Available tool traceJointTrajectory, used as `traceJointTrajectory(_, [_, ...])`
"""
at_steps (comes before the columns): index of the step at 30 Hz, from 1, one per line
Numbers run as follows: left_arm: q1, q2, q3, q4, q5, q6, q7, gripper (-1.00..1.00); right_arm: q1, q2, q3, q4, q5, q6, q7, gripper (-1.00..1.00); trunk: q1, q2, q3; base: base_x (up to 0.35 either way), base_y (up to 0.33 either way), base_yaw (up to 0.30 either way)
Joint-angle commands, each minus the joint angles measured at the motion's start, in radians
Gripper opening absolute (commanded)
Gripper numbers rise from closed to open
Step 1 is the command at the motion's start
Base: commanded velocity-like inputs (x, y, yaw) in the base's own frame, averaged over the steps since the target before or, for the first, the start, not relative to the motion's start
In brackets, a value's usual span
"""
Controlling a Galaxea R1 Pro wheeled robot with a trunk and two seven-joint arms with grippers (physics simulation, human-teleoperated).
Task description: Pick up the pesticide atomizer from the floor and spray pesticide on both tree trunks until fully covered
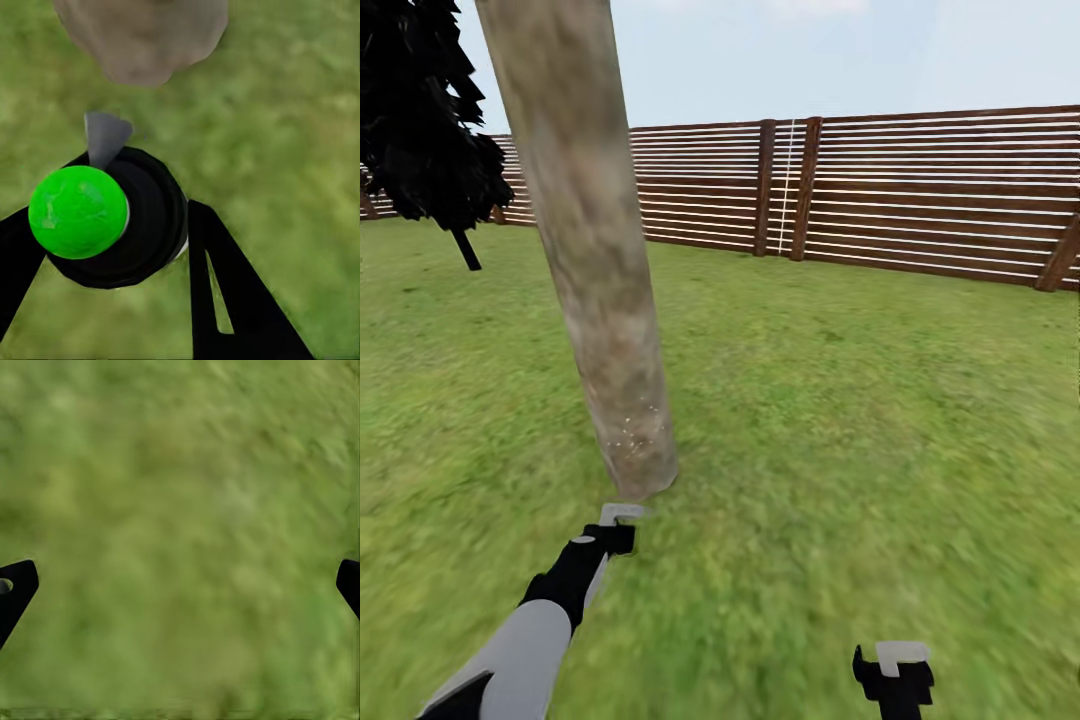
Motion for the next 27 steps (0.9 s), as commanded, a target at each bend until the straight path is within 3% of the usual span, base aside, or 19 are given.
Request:
traceJointTrajectory(1, [0.001,0.006,0.008,-0.026,-0.007,0.005,-0.012,-1.00,-0.001,-0.001,-0.008,0.001,0.010,-0.003,-0.004,1.00,-0.001,0.000,-0.001,-0.336,0.077,0.000])
traceJointTrajectory(4, [0.002,0.022,0.002,-0.056,-0.008,0.005,-0.015,-1.00,-0.001,-0.001,-0.008,0.001,0.010,-0.003,-0.004,1.00,-0.001,0.000,-0.001,-0.308,0.065,0.000])
traceJointTrajectory(9, [-0.021,-0.031,-0.018,-0.069,-0.007,0.011,-0.027,-1.00,-0.001,0.000,-0.008,0.001,0.010,-0.003,-0.004,1.00,-0.001,0.000,-0.001,-0.036,0.006,0.000])
traceJointTrajectory(12, [-0.042,-0.014,-0.018,-0.093,-0.007,0.024,-0.041,-1.00,-0.001,-0.001,-0.008,0.001,0.010,-0.004,-0.004,1.00,-0.001,0.000,-0.001,-0.001,0.000,0.000])
traceJointTrajectory(15, [-0.046,0.026,-0.017,-0.096,-0.006,0.026,-0.042,-1.00,-0.001,0.000,-0.008,0.001,0.010,-0.004,-0.004,1.00,-0.001,0.000,-0.001,0.000,0.000,0.000])
traceJointTrajectory(21, [-0.052,-0.001,-0.023,-0.099,-0.008,0.024,-0.040,-1.00,-0.001,-0.001,-0.008,0.001,0.010,-0.004,-0.004,1.00,-0.001,0.000,-0.001,-0.208,0.000,0.000])
traceJointTrajectory(27, [-0.131,0.004,-0.022,-0.108,-0.007,0.049,-0.041,-1.00,-0.001,-0.003,-0.008,0.001,0.010,-0.004,-0.002,1.00,-0.001,0.000,-0.001,-0.040,0.000,0.000])
